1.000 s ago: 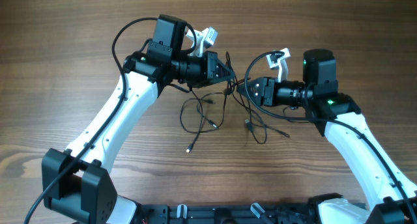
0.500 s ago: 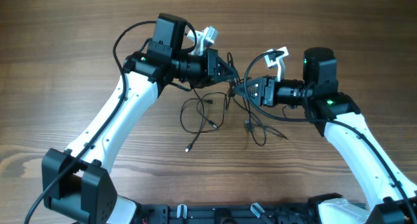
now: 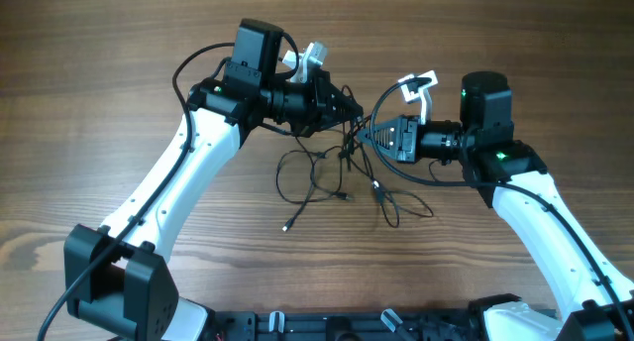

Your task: Untangle cables

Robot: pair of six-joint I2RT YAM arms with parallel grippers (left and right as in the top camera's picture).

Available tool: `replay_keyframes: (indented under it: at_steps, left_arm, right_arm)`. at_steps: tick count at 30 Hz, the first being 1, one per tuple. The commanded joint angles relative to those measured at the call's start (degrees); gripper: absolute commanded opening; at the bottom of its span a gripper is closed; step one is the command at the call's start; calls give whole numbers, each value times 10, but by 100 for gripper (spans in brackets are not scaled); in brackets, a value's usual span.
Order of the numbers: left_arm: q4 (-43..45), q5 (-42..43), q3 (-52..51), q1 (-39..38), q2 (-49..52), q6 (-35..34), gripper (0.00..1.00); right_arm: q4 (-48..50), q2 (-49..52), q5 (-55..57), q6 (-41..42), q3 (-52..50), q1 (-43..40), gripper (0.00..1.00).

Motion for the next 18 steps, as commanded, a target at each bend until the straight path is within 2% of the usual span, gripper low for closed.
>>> replay_keyframes:
  at_steps: [1,2,3,4,9,15,18]
  left_arm:
    - [3,20,7,-1,0,-18,4]
    - [3,20,7,-1,0,-17,8]
    - [3,17,7,-1,0,-17,17]
    - [3,12,7,-1,0,-15,30]
    - [-13,-4,7,-1,0,28,50]
    - [-132,-106,7,-1,0,93,54]
    - [-161,-120,7,-1,0,117,52]
  right_arm:
    - [4,-1,-1,-3,3,2,5]
    - [5,-1,-1,-3,3,2,4]
    - [5,-1,-1,-3,3,2,4]
    - [5,-1,-1,-3,3,2,4]
    - [5,-1,-1,-3,3,2,4]
    - [4,-1,15,-1,3,2,4]
    - [5,-1,17,-1,3,2,4]
